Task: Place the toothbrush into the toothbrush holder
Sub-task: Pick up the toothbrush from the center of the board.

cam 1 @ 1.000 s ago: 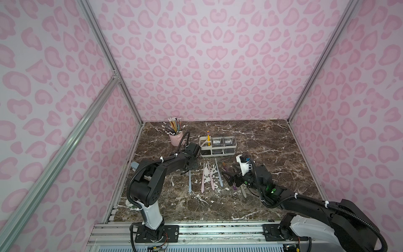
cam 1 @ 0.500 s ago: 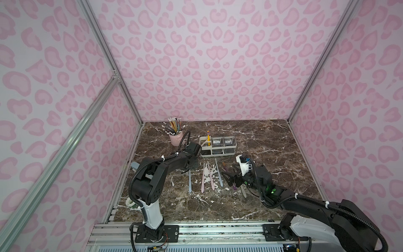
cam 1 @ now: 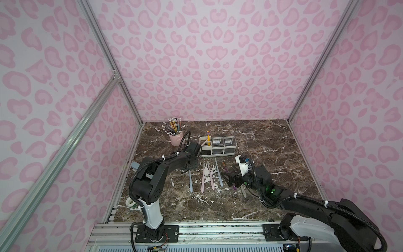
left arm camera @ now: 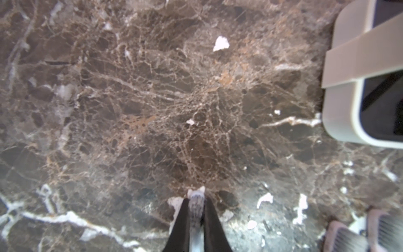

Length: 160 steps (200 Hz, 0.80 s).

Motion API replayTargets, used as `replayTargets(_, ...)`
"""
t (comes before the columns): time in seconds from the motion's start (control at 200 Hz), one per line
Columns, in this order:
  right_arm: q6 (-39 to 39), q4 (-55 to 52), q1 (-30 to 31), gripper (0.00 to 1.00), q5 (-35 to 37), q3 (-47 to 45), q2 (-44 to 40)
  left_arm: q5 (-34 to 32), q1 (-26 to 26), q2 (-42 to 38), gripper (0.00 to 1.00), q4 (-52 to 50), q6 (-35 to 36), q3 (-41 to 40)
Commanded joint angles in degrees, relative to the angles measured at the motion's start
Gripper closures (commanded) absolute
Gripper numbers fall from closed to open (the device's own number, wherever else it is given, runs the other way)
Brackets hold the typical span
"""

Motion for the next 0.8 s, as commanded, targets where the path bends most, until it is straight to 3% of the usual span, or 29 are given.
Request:
replayTargets(0.0,0.3,1.7,0.4,0.03,-3.5,1.5,1.5,-1.2,0.0,-2.5,0.97,-0.7,-0.1,0.5)
replayTargets(0.355,2.1,5.0,3.3,0.03,-10.2,4.2,7.3,-3.0,-2.4,-17.3,0.97,-1.8,-1.4,-1.9)
replayTargets(0.58,2.9,5.4,8.0,0.03,-11.7,9.6,13.1,-2.4,-7.1,-26.8,0.97,4.8,0.5,-4.6)
replayTargets(0.795,7.9,11.0,8.9,0.06,-13.8,10.8,17.4,0.5,-7.9,-31.7,0.97,7.7,0.6,-5.2)
